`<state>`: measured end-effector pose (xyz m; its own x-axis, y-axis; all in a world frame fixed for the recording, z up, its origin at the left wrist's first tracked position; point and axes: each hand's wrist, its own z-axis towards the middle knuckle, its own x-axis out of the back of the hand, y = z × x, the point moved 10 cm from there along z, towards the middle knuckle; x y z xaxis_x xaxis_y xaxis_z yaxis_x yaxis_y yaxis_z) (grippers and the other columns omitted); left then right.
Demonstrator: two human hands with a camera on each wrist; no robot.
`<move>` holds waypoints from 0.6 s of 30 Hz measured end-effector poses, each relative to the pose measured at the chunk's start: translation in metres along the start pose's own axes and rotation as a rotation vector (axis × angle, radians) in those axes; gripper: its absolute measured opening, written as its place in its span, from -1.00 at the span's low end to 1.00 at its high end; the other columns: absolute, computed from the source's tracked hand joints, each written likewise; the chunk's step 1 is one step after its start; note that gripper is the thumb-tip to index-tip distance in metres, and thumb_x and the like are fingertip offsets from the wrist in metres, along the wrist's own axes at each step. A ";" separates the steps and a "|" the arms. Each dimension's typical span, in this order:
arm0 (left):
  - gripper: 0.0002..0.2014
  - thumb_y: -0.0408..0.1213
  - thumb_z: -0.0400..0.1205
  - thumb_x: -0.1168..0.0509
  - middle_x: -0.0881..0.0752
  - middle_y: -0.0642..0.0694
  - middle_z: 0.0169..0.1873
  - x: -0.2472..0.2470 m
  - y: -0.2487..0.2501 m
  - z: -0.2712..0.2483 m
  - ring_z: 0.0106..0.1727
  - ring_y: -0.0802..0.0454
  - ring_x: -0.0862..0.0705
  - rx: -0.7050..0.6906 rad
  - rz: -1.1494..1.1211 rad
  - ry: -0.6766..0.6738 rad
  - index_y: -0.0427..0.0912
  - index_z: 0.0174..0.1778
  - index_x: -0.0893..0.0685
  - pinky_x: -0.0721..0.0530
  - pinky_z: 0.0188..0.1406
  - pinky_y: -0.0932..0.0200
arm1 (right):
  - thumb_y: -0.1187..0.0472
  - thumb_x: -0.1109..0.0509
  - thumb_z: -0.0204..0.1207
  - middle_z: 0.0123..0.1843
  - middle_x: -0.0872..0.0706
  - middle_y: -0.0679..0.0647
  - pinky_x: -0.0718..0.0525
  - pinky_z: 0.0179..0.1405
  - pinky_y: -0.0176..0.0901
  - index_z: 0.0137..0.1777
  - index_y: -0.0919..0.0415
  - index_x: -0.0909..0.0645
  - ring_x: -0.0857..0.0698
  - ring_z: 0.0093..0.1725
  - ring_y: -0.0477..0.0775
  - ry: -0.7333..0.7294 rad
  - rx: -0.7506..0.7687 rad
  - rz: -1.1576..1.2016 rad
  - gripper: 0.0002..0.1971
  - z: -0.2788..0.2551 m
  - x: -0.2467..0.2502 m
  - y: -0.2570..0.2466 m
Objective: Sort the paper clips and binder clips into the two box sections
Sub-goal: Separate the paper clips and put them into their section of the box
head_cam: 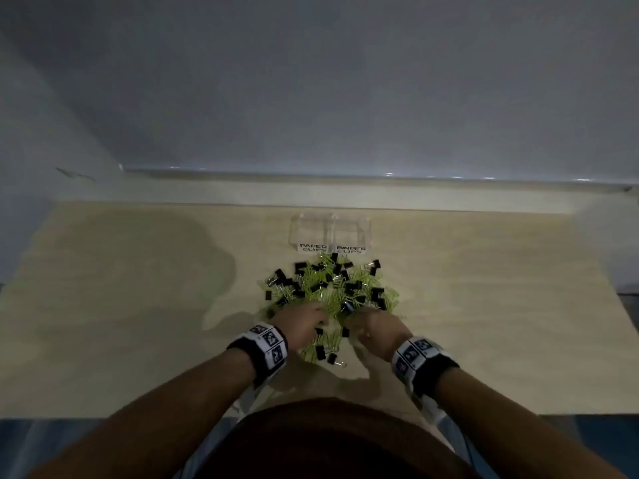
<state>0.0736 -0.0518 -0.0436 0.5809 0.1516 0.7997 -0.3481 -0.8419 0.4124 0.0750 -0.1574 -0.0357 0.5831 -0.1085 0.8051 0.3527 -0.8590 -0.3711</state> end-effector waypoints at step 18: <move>-0.81 -0.19 0.58 -0.27 -0.55 -0.12 0.11 0.005 -0.017 0.004 0.08 0.01 -0.47 -0.124 0.004 0.106 -0.20 0.02 -0.61 -0.60 0.08 0.02 | 0.21 -0.44 0.41 -0.12 -0.66 0.06 -0.65 -0.21 -0.05 -0.08 0.20 -0.61 -0.63 -0.20 0.08 0.277 -0.038 0.302 -0.87 0.002 0.018 0.017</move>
<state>0.0856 -0.0385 -0.0483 0.5009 0.2077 0.8402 -0.4423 -0.7730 0.4548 0.0932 -0.1732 -0.0280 0.4353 -0.4849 0.7585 0.1658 -0.7849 -0.5970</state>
